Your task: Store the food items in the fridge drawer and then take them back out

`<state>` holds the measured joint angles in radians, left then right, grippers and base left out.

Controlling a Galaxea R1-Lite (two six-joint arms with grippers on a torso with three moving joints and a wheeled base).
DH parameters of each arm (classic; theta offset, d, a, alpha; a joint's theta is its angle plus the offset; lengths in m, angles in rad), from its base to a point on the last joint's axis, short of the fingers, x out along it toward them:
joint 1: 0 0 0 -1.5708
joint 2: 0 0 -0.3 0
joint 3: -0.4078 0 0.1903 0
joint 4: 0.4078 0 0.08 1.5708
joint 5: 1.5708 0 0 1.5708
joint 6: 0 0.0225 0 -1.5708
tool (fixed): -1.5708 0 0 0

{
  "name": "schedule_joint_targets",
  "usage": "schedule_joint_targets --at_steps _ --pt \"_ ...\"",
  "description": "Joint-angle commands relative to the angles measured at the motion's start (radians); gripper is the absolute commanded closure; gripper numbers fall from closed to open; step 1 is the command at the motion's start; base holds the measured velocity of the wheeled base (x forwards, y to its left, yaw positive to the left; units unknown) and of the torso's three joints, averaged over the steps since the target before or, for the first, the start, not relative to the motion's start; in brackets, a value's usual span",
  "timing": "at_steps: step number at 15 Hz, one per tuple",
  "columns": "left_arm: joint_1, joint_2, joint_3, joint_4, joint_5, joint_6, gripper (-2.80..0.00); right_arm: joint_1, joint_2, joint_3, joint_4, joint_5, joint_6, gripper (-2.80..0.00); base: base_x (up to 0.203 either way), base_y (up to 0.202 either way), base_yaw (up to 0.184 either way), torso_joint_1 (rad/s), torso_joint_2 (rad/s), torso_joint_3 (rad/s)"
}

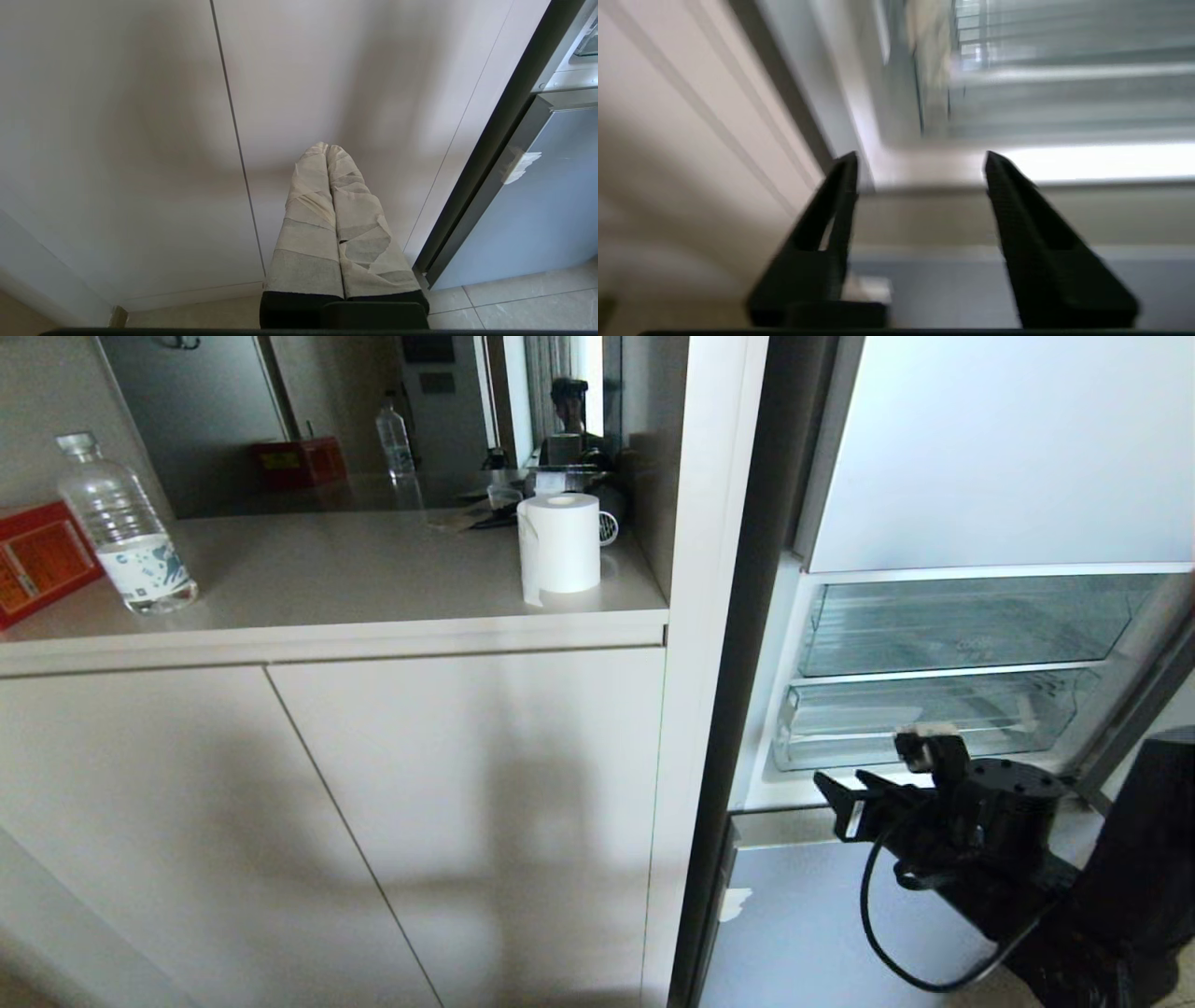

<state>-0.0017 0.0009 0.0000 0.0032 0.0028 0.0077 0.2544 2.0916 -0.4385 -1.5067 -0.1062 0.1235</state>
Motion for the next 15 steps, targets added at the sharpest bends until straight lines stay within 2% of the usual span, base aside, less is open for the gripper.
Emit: schedule_joint_targets --at_steps 1,6,8,10,12,15 --pt "0.000 0.001 0.000 0.000 0.000 0.000 0.00 -0.012 0.126 -0.111 -0.020 0.007 0.015 -2.80 0.000 0.000 0.000 0.000 0.00 0.000" --pt "0.000 0.001 0.000 0.000 0.000 0.000 0.00 -0.028 0.176 -0.177 -0.023 0.054 0.006 -2.80 0.000 0.000 0.000 0.000 0.00 0.000" --pt "0.000 0.001 0.000 0.000 0.000 0.000 0.00 -0.057 0.176 -0.181 -0.023 0.106 -0.016 -2.80 0.000 0.000 0.000 0.000 0.00 0.000" --pt "0.000 0.001 0.000 0.000 0.001 0.000 0.00 -0.091 0.190 -0.205 -0.023 0.114 -0.024 -2.80 0.000 0.000 0.000 0.000 0.00 0.000" --pt "0.000 0.001 0.000 0.000 0.000 0.000 0.00 -0.129 0.208 -0.221 -0.023 0.114 -0.095 -2.80 0.000 0.000 0.000 0.000 0.00 0.000" --pt "0.000 0.001 0.000 0.000 0.000 0.000 0.00 -0.141 0.211 -0.223 -0.023 0.115 -0.117 -2.80 0.000 0.000 0.000 0.000 0.00 0.000"
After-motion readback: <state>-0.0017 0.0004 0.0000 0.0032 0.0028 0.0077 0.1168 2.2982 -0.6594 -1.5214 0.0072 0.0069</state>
